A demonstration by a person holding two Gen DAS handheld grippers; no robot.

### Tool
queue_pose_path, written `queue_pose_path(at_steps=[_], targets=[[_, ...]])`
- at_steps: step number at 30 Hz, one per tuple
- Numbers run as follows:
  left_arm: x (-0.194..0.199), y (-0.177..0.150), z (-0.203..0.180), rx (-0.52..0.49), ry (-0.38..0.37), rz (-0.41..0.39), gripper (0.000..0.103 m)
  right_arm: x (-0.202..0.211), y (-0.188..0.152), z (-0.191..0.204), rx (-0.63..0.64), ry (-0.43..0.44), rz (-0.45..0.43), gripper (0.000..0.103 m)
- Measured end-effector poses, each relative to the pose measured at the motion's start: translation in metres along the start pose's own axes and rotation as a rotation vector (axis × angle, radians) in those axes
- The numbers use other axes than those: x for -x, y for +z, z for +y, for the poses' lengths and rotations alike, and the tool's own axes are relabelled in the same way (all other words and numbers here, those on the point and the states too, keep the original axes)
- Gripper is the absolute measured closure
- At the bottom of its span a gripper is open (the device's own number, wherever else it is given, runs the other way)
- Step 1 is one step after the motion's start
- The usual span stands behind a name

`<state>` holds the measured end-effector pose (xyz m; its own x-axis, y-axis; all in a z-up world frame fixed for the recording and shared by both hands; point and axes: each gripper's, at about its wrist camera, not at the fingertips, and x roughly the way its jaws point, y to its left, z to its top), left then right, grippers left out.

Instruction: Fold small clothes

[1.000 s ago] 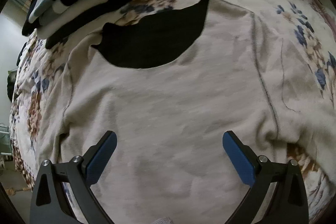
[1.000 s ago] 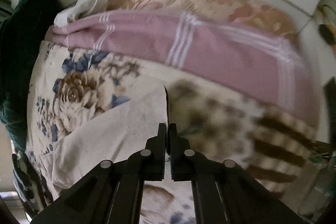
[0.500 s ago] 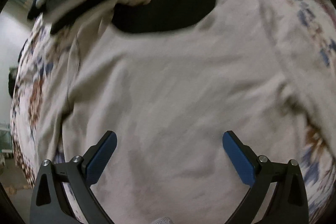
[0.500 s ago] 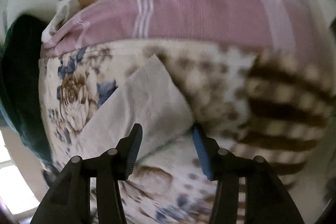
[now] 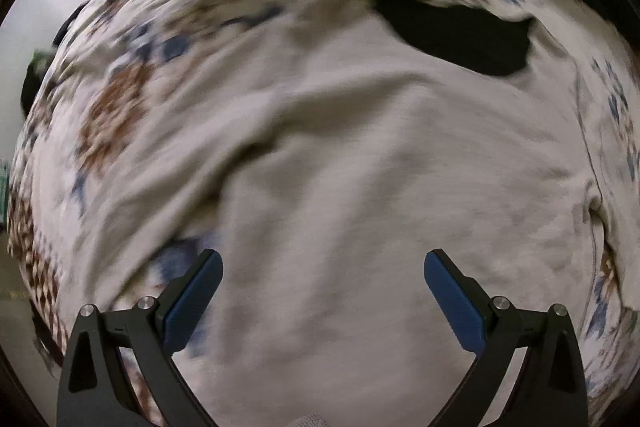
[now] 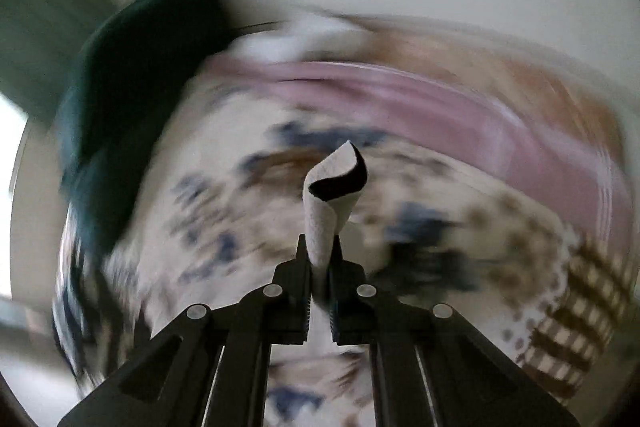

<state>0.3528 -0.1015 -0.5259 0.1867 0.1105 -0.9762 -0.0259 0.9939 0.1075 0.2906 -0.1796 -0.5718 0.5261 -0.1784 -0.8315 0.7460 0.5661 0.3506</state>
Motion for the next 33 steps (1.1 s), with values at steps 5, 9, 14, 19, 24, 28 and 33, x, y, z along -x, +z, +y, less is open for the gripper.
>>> queue_pose_path(at_steps=[5, 9, 14, 19, 24, 28, 33], targets=[[0.021, -0.013, 0.086, 0.132, 0.022, 0.003, 0.0, 0.031, -0.064, 0.136, 0.431, 0.146, 0.082, 0.096], [0.037, -0.035, 0.161, 0.25, 0.064, -0.002, 0.0, 0.033, -0.186, 0.236, 0.852, 0.233, 0.197, 0.096], [0.036, -0.078, 0.242, 0.385, 0.135, 0.017, 0.0, 0.024, -0.36, 0.273, 1.263, 0.259, 0.365, 0.097], [0.014, -0.126, 0.284, 0.507, 0.152, 0.11, 0.0, 0.028, -0.469, 0.248, 1.515, 0.212, 0.467, 0.097], [-0.001, -0.153, 0.314, 0.606, 0.155, 0.164, 0.0, 0.012, -0.501, 0.229, 1.583, 0.068, 0.607, 0.093], [-0.006, -0.168, 0.339, 0.727, 0.091, 0.187, 0.0, 0.016, -0.469, 0.224, 1.409, 0.134, 0.798, 0.049], [-0.032, -0.193, 0.375, 0.986, -0.135, 0.222, 0.0, 0.021, -0.399, 0.208, 1.167, 0.029, 0.7, 0.047]])
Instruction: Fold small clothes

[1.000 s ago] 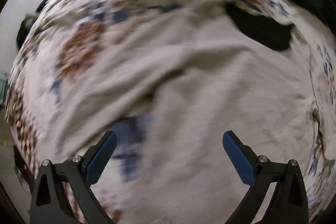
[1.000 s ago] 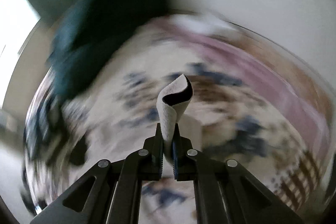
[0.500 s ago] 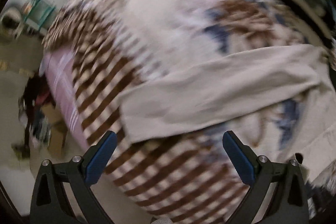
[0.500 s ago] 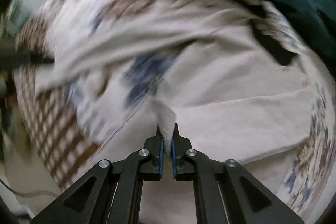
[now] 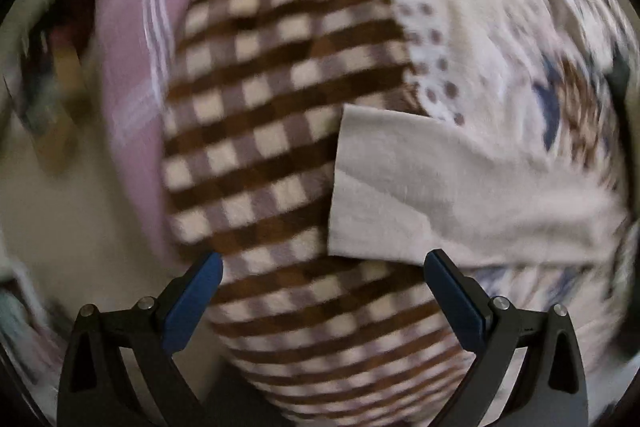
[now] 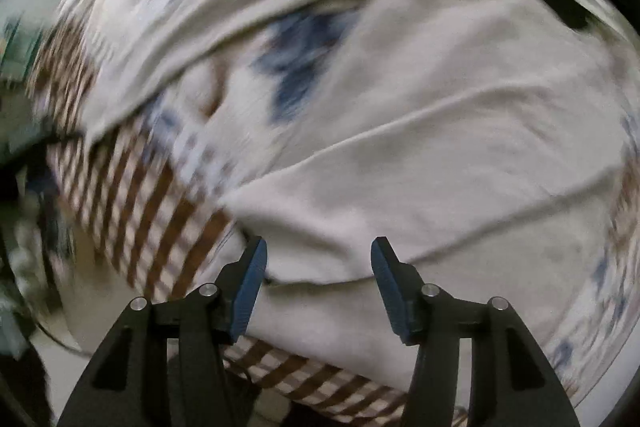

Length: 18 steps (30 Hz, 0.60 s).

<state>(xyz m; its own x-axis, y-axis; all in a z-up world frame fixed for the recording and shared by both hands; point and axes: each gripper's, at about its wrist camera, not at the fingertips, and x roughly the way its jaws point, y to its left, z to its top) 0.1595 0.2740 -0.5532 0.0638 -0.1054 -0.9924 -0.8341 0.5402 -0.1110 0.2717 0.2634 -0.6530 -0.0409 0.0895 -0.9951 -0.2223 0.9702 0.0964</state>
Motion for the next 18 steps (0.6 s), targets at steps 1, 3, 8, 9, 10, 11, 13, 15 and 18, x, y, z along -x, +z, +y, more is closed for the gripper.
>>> queue_pose_path(at_steps=[1, 3, 8, 9, 10, 11, 13, 15, 18], targets=[[-0.007, 0.004, 0.009, 0.063, -0.048, 0.028, 0.0, 0.002, -0.001, -0.011, -0.044, -0.028, -0.007, 0.047], [-0.02, 0.011, 0.024, 0.191, -0.133, 0.043, 0.0, 0.001, 0.001, -0.034, -0.117, -0.057, -0.008, 0.047], [-0.021, 0.028, 0.028, 0.286, -0.146, -0.085, 0.052, -0.004, -0.012, -0.077, -0.265, -0.108, -0.012, 0.047], [-0.017, 0.031, 0.023, 0.261, -0.13, -0.104, 0.082, -0.004, -0.017, -0.085, -0.288, -0.113, -0.016, 0.047], [-0.015, 0.03, 0.018, 0.234, -0.119, -0.118, 0.088, -0.004, -0.021, -0.091, -0.303, -0.123, -0.018, 0.047], [-0.012, 0.028, 0.013, 0.225, -0.12, -0.123, 0.091, -0.002, -0.027, -0.1, -0.319, -0.125, -0.024, 0.047], [-0.007, 0.022, 0.014, 0.222, -0.133, -0.15, 0.098, 0.001, -0.028, -0.111, -0.343, -0.111, -0.035, 0.047], [0.002, 0.017, 0.011, 0.205, -0.145, -0.182, 0.099, 0.004, -0.034, -0.121, -0.357, -0.093, -0.042, 0.047], [0.026, -0.003, 0.003, 0.178, -0.161, -0.229, 0.1, 0.014, -0.054, -0.139, -0.347, -0.073, -0.057, 0.047]])
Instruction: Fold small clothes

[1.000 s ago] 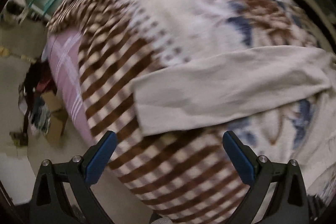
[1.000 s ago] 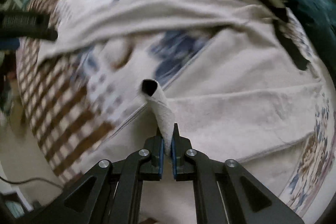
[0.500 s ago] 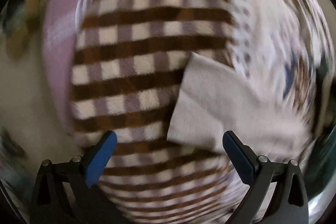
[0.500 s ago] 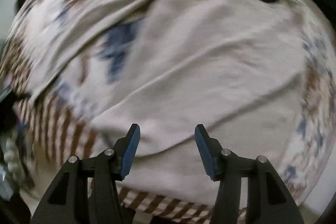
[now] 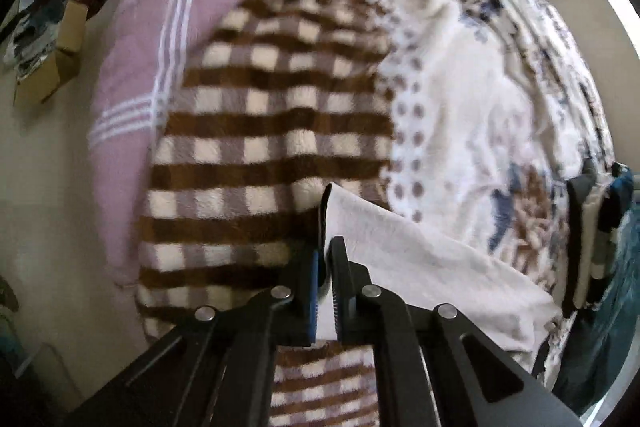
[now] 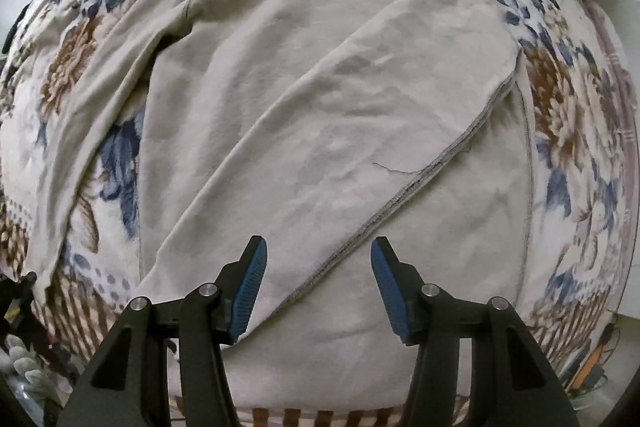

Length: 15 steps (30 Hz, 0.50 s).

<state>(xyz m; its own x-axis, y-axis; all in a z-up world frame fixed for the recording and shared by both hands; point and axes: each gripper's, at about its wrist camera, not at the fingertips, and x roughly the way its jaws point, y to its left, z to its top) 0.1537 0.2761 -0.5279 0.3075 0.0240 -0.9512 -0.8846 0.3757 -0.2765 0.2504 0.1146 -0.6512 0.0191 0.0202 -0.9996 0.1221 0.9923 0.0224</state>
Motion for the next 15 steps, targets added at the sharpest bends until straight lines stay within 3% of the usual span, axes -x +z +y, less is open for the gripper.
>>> queue_pose_path(at_steps=[5, 10, 13, 15], targets=[[0.041, -0.013, -0.023, -0.116, -0.011, -0.093, 0.102, 0.027, -0.009, -0.034, 0.028, 0.03, -0.022, 0.047], [0.073, -0.019, -0.044, -0.179, -0.07, -0.151, 0.102, 0.061, -0.01, -0.074, 0.012, 0.058, -0.034, 0.047], [0.099, -0.031, -0.079, -0.294, -0.133, -0.205, 0.102, 0.077, -0.017, -0.098, 0.005, 0.063, -0.05, 0.047], [0.121, -0.051, -0.118, -0.438, -0.195, -0.237, 0.102, 0.084, -0.023, -0.109, -0.007, 0.067, -0.039, 0.047]])
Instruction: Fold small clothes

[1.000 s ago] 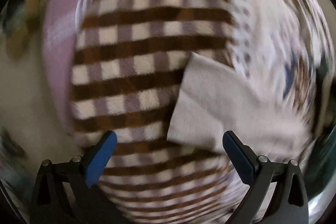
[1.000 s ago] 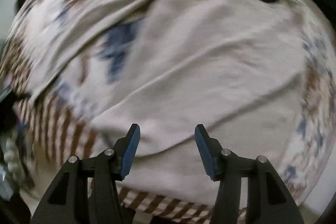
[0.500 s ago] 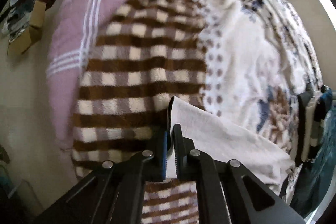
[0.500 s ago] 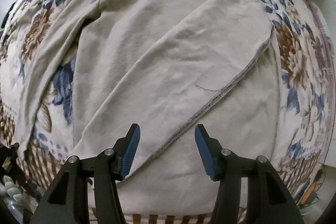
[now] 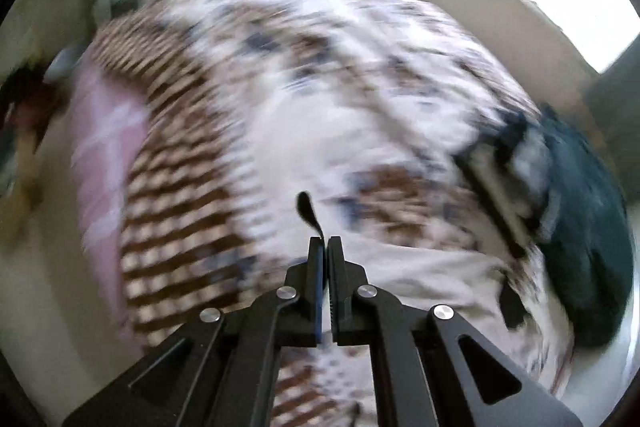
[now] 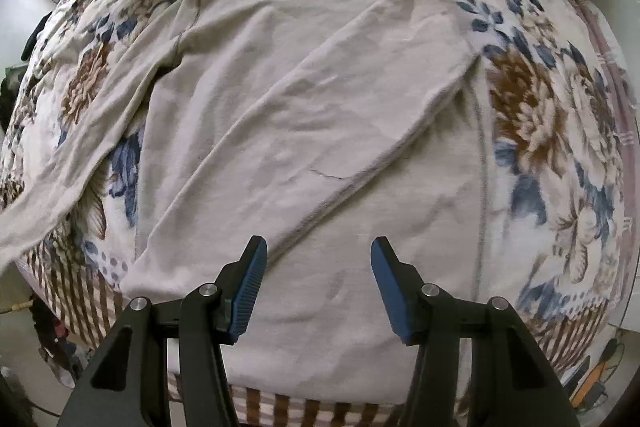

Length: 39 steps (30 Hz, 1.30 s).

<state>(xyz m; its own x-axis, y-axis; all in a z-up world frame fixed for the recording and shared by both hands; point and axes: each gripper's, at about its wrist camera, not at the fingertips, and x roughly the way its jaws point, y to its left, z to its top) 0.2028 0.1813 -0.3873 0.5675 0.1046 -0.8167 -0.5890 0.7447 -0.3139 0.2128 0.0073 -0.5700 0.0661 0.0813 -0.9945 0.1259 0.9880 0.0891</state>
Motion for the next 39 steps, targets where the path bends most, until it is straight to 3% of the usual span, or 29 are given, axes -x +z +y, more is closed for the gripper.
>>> queue_pose_path(at_steps=[2, 5, 8, 11, 14, 18, 22, 25, 26, 27, 28, 29, 31, 34, 37, 39], targets=[[0.01, -0.007, -0.048, -0.121, -0.09, 0.0, 0.102, 0.001, -0.003, -0.01, -0.028, 0.006, 0.02, 0.047], [0.013, -0.042, -0.126, -0.315, -0.27, 0.073, 0.102, -0.01, -0.009, -0.021, -0.07, 0.009, 0.055, 0.047], [0.006, -0.106, -0.194, -0.495, -0.439, 0.248, 0.102, -0.015, -0.025, -0.064, -0.153, 0.021, 0.111, 0.047], [0.0, -0.193, -0.237, -0.694, -0.538, 0.412, 0.102, -0.017, -0.042, -0.112, -0.232, 0.015, 0.155, 0.047], [-0.004, -0.262, -0.252, -0.837, -0.58, 0.537, 0.102, -0.013, -0.062, -0.157, -0.284, 0.0, 0.176, 0.047], [-0.009, -0.334, -0.256, -1.006, -0.587, 0.64, 0.102, -0.003, -0.088, -0.216, -0.342, -0.031, 0.195, 0.047], [-0.026, -0.374, -0.245, -1.128, -0.507, 0.713, 0.101, 0.007, -0.101, -0.257, -0.369, -0.03, 0.2, 0.047], [-0.043, -0.37, -0.238, -1.085, -0.459, 0.779, 0.098, 0.019, -0.101, -0.278, -0.372, -0.007, 0.171, 0.047], [-0.046, -0.359, -0.236, -1.042, -0.462, 0.788, 0.09, 0.025, -0.098, -0.284, -0.368, 0.009, 0.156, 0.047], [-0.048, -0.35, -0.231, -1.002, -0.467, 0.791, 0.064, 0.026, -0.092, -0.282, -0.366, 0.025, 0.147, 0.047], [-0.051, -0.332, -0.226, -0.947, -0.458, 0.776, 0.045, 0.032, -0.089, -0.286, -0.364, 0.055, 0.133, 0.047], [-0.051, -0.319, -0.218, -0.908, -0.443, 0.754, 0.013, 0.035, -0.08, -0.286, -0.358, 0.084, 0.125, 0.047], [-0.057, -0.288, -0.203, -0.82, -0.404, 0.705, 0.009, 0.039, -0.075, -0.281, -0.343, 0.15, 0.117, 0.047], [-0.074, -0.244, -0.174, -0.722, -0.279, 0.63, 0.009, 0.038, -0.073, -0.272, -0.299, 0.24, 0.131, 0.047], [-0.098, -0.214, -0.144, -0.686, -0.147, 0.574, 0.009, 0.011, -0.075, -0.259, -0.222, 0.223, 0.233, 0.047], [-0.107, -0.2, -0.114, -0.644, -0.08, 0.578, 0.009, -0.001, -0.082, -0.265, -0.231, 0.206, 0.284, 0.047]])
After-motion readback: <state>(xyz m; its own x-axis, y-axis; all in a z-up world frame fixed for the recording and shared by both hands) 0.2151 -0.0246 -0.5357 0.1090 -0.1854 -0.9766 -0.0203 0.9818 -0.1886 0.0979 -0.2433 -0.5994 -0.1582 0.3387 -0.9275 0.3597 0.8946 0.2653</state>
